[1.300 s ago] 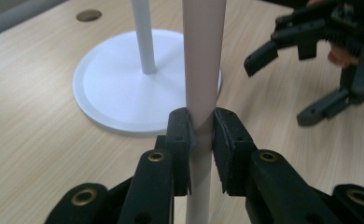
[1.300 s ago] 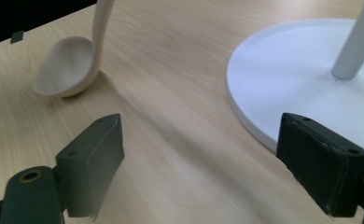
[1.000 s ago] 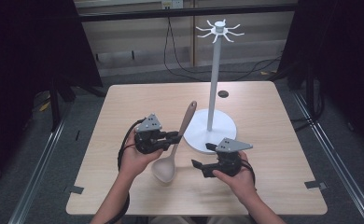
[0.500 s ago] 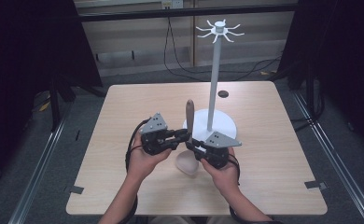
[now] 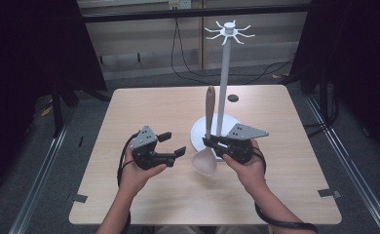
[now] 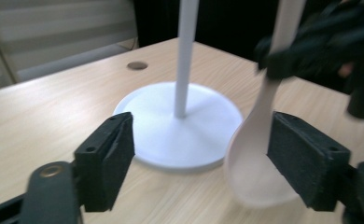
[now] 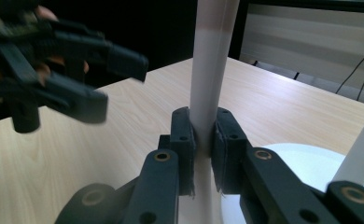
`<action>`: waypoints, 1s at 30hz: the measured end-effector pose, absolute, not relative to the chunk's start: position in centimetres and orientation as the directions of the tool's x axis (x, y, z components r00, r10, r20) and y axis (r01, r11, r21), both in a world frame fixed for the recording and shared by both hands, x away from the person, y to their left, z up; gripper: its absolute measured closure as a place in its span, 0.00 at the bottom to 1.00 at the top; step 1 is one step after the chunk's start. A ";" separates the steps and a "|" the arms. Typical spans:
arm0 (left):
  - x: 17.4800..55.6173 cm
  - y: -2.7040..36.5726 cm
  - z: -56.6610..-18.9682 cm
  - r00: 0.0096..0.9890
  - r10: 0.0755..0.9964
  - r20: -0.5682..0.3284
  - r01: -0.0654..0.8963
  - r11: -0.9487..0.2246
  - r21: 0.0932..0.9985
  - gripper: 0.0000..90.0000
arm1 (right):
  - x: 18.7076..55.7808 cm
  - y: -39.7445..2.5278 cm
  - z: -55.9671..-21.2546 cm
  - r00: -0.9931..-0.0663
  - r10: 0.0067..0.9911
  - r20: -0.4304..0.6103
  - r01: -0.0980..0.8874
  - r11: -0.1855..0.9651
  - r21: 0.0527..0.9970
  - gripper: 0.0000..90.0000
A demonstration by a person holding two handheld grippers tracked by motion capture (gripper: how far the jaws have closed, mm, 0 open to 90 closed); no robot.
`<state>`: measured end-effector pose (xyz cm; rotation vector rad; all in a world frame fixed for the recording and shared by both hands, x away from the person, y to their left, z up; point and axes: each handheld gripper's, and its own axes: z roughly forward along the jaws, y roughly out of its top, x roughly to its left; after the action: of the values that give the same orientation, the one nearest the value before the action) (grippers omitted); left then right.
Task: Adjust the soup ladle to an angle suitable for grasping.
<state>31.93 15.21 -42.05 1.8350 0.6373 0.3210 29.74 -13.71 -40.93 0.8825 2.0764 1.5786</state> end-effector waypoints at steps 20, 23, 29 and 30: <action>32.1 16.2 -46.0 0.777 0.623 -0.094 0.357 -0.312 0.880 0.10 | 31.6 -14.8 -36.0 -0.777 0.629 0.028 0.192 0.194 0.962 0.90; 32.1 16.2 -46.1 0.777 0.622 -0.101 0.360 -0.307 0.881 0.10 | 31.8 -14.9 -35.6 -0.779 0.627 0.027 0.187 0.191 0.964 0.90; 31.9 15.9 -46.2 0.786 0.611 -0.091 0.354 -0.324 0.877 0.09 | 32.8 -15.4 -34.4 -0.772 0.635 0.017 0.172 0.183 0.968 0.90; 31.9 15.9 -46.3 0.786 0.612 -0.090 0.358 -0.331 0.873 0.09 | 32.9 -15.5 -34.2 -0.772 0.636 0.018 0.173 0.182 0.968 0.90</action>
<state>31.86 15.93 -46.27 1.9534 0.7296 0.3125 32.92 -15.50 -34.18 0.7611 2.0749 1.6170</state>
